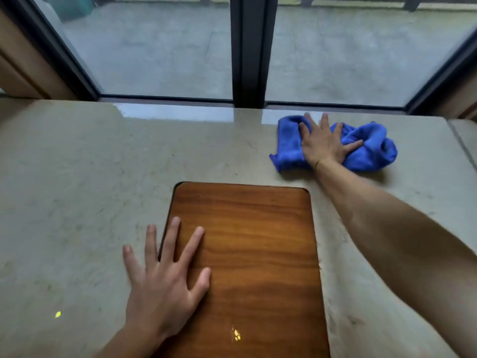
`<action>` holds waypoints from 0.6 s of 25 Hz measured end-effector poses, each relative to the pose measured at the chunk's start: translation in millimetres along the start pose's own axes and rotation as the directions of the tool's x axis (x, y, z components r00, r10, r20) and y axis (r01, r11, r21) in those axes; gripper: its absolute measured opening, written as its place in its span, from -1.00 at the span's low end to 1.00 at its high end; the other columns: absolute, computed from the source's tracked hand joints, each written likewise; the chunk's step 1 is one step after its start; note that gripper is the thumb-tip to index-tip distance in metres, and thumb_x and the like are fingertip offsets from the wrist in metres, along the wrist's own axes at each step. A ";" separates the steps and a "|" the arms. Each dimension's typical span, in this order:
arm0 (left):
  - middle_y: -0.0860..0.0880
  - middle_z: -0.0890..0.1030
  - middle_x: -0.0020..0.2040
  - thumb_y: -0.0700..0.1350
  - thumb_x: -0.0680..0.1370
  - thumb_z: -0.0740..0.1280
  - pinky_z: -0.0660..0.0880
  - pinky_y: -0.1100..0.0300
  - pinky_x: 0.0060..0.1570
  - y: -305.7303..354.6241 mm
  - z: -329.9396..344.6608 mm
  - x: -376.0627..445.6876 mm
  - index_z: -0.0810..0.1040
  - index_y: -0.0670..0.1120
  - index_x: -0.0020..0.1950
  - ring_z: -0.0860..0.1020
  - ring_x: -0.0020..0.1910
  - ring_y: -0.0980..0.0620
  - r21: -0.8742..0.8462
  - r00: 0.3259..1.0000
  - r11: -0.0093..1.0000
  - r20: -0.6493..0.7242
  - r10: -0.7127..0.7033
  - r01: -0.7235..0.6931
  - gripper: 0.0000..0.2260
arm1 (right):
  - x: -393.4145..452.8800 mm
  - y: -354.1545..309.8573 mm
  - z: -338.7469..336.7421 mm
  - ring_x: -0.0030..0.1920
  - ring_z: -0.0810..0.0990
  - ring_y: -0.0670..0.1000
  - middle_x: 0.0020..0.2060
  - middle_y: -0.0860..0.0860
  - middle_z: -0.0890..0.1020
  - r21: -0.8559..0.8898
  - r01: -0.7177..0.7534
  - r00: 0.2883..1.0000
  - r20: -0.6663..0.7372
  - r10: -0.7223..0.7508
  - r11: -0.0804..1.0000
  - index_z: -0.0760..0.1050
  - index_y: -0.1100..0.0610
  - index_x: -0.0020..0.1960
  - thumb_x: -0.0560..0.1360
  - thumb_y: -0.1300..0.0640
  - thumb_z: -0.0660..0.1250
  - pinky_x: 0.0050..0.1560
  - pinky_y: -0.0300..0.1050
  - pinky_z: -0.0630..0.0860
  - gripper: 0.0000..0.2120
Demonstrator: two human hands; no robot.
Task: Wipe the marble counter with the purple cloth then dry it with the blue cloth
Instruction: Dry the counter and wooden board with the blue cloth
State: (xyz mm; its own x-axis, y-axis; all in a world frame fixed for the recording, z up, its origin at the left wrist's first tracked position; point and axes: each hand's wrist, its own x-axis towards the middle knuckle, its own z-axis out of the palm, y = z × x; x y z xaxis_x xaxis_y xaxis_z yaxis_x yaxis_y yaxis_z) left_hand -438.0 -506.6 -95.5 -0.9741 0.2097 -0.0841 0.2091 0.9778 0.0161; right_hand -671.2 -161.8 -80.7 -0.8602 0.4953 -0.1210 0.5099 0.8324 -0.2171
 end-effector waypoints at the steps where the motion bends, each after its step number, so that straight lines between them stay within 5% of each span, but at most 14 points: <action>1: -0.07 0.09 0.65 0.35 0.52 0.05 0.10 -0.59 0.31 -0.7 1.0 0.4 0.19 0.18 0.59 0.08 0.59 -0.31 0.009 1.000 1.000 -0.017 0.011 -0.011 -0.34 | 20.8 -10.9 -1.1 0.59 -0.02 0.15 0.59 -0.11 0.09 0.006 -0.015 1.000 -0.012 0.015 1.000 0.08 -0.35 0.53 0.64 -0.26 -0.11 0.29 0.68 -0.17 -0.54; 4: -0.10 0.13 0.64 0.34 0.49 0.10 0.10 -0.60 0.31 -1.8 1.4 4.3 0.21 0.15 0.59 0.09 0.58 -0.33 0.037 0.999 0.999 -0.041 0.018 -0.016 -0.32 | 53.8 -40.1 -2.9 0.57 0.04 0.19 0.57 -0.06 0.15 0.017 0.020 1.000 -0.011 -0.020 1.000 0.13 -0.35 0.51 0.61 -0.29 -0.11 0.28 0.68 -0.16 -0.53; 8: -0.09 0.06 0.65 0.37 0.55 -0.01 0.08 -0.59 0.32 -5.1 1.4 3.3 0.10 0.18 0.61 0.03 0.59 -0.32 0.042 1.000 0.999 0.023 0.004 -0.005 -0.34 | 2.1 -52.3 10.3 0.60 -0.09 0.12 0.62 -0.08 -0.15 -0.032 0.371 0.928 0.054 -0.369 0.928 -0.07 -0.35 0.56 0.57 -0.39 -0.05 0.44 0.48 -0.13 -0.42; 11: -0.08 -0.02 0.66 0.41 0.56 -0.14 0.04 -0.57 0.36 -3.7 0.5 1.4 -0.01 0.22 0.62 -0.02 0.60 -0.30 0.053 0.999 0.998 0.049 -0.018 0.016 -0.35 | -61.1 -37.1 19.7 0.60 -0.19 0.14 0.61 0.06 -0.20 0.042 0.231 0.971 -0.076 -0.227 0.972 -0.07 -0.10 0.62 0.46 -0.47 0.08 0.49 0.35 -0.09 -0.14; 13: -0.04 -0.15 0.66 0.44 0.53 -0.21 -0.07 -0.53 0.40 -4.6 -0.9 3.3 -0.18 0.29 0.60 -0.15 0.61 -0.26 0.047 0.997 0.998 0.067 -0.042 0.039 -0.35 | -90.0 -24.9 14.6 0.60 -0.18 0.12 0.62 0.09 -0.12 -0.031 0.115 0.992 0.046 -0.114 0.993 -0.08 0.06 0.63 0.47 -0.47 0.06 0.52 0.33 -0.17 -0.07; 15: -0.01 -0.25 0.64 0.45 0.50 -0.25 -0.16 -0.50 0.42 -2.9 -2.7 4.1 -0.30 0.31 0.56 -0.24 0.60 -0.24 0.046 0.995 0.997 0.077 -0.058 0.054 -0.35 | -122.4 -12.8 6.8 0.60 -0.12 0.05 0.63 0.01 -0.06 -0.080 0.245 0.963 0.136 -0.233 0.966 -0.05 0.04 0.63 0.54 -0.37 0.06 0.53 0.28 -0.17 -0.18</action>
State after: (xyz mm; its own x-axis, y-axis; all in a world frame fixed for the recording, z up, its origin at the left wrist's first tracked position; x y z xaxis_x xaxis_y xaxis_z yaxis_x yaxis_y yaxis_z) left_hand -442.9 -508.5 -93.2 -0.9752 0.1520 -0.1611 0.1595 0.9866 -0.0345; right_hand -572.4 -234.8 -69.8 -0.9481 0.2488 -0.1978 0.2820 0.9456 -0.1623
